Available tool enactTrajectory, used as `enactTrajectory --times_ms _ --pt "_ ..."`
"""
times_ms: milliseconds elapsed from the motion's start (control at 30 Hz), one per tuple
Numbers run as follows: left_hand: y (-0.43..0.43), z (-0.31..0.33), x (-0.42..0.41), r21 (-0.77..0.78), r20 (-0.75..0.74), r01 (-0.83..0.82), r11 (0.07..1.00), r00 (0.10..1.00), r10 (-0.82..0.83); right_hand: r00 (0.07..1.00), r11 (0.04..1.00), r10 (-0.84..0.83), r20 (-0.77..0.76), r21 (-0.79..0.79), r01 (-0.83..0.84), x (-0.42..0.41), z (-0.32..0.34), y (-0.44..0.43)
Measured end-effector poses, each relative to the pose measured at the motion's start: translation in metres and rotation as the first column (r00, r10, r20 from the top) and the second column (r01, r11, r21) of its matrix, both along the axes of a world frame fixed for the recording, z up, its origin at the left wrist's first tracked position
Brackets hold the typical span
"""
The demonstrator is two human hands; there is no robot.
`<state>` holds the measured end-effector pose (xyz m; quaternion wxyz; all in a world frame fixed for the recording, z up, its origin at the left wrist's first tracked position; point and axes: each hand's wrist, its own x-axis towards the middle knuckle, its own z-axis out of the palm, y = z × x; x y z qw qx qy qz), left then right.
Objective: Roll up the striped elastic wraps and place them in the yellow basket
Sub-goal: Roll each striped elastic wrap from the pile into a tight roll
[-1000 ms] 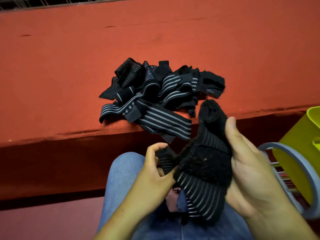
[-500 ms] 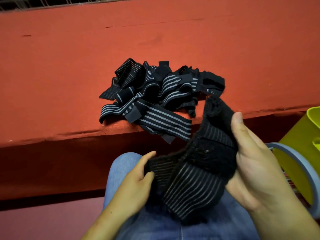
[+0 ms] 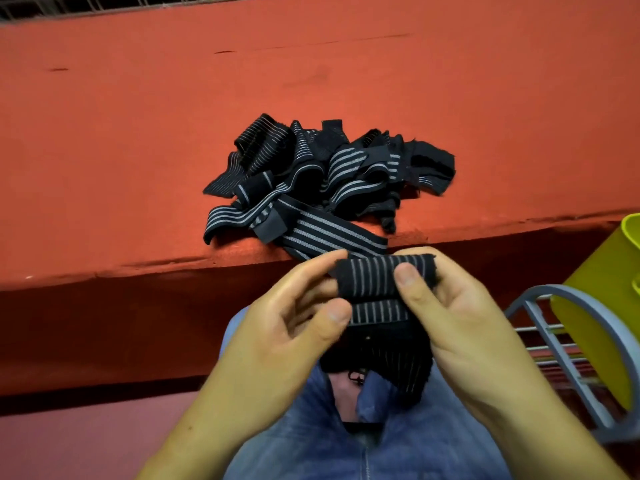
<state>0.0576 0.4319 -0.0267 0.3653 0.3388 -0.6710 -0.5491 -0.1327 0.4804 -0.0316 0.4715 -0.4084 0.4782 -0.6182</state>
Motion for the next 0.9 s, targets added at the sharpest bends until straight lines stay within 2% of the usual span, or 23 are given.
enactTrajectory --times_ms 100,200,400,500,733,833,900 --pt "0.002 0.001 -0.005 -0.008 -0.002 -0.037 0.999 0.999 0.037 0.997 0.998 0.069 -0.024 0.004 -0.069 0.003 0.000 0.000" --pt "0.003 -0.002 -0.006 -0.032 -0.025 -0.086 0.996 0.996 0.085 0.992 0.995 0.093 0.083 0.041 -0.096 0.007 -0.002 0.003" --pt "0.005 -0.004 -0.005 -0.063 -0.035 -0.168 0.984 0.986 0.166 0.993 0.965 0.105 0.059 0.235 -0.116 0.010 -0.014 0.003" --pt "0.005 -0.002 -0.005 -0.072 -0.049 -0.208 0.975 0.978 0.205 0.988 0.947 0.136 0.078 0.283 -0.153 0.009 -0.013 0.003" --pt "0.005 -0.006 0.000 -0.237 0.107 -0.190 0.953 0.970 0.220 0.992 0.964 0.098 0.079 0.241 -0.114 0.008 -0.012 0.003" --pt "0.005 -0.009 0.003 -0.241 0.093 -0.147 0.959 0.980 0.174 0.993 0.972 0.080 0.084 0.213 -0.096 0.008 -0.014 0.003" --pt "0.006 -0.010 0.005 -0.171 0.088 -0.118 0.978 0.987 0.134 0.993 0.976 0.072 0.094 0.199 -0.090 0.007 -0.017 0.004"
